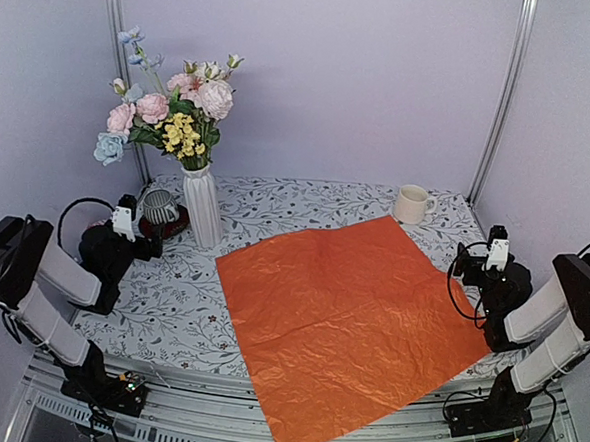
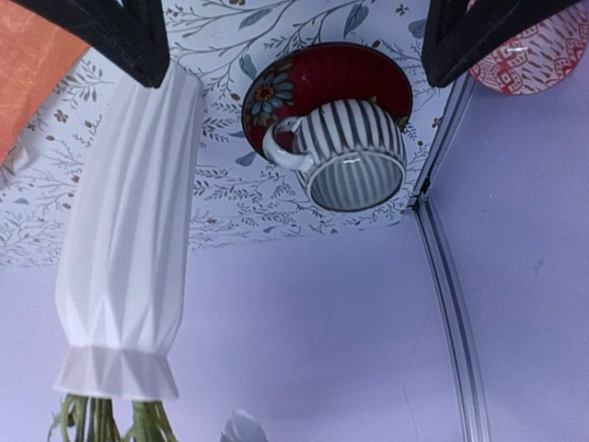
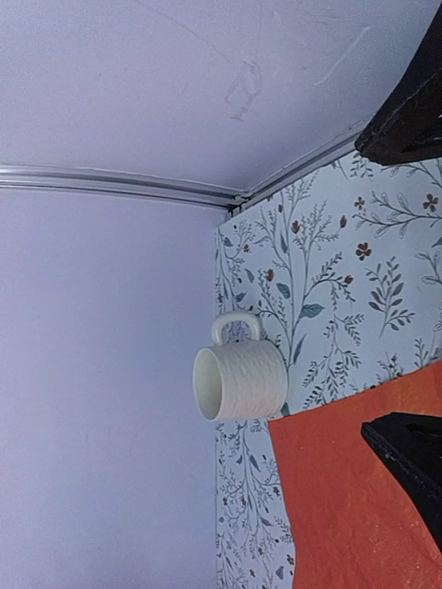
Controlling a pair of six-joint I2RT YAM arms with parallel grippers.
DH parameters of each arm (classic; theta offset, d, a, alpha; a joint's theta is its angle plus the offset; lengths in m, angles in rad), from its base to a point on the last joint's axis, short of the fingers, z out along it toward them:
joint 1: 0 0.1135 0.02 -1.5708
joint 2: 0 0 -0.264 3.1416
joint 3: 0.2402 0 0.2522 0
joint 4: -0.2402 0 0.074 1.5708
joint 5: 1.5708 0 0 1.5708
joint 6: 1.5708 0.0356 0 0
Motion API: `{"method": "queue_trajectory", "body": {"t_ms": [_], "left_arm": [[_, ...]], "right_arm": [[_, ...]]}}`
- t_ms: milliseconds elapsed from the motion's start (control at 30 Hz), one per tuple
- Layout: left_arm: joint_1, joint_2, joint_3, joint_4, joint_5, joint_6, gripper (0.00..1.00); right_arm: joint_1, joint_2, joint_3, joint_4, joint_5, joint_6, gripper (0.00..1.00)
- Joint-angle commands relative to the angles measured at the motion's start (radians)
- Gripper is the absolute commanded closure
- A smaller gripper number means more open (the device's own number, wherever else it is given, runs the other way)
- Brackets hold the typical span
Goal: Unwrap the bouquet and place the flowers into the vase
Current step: Reset both arms
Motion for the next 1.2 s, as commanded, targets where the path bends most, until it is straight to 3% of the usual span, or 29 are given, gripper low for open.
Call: {"method": "queue_trajectory", "body": {"t_ms": [0,100,133,1167], "left_arm": [[0.014,0.044,-0.007,0.094,0.015,0.020,0.02],[0.015,0.049,0.008,0.072,-0.036,0.000,0.02],[0.016,0.050,0.015,0.063,-0.044,-0.006,0.02],[0.018,0.052,0.016,0.064,-0.040,-0.008,0.02]], "right_arm": [[-0.031,0.002,0.069,-0.017,-0.092,0.000,0.04],[-0.060,0.002,0.103,-0.087,-0.129,0.024,0.04],[-0.062,0.002,0.102,-0.084,-0.130,0.029,0.00],[-0.061,0.001,0.097,-0.077,-0.130,0.027,0.01]]}}
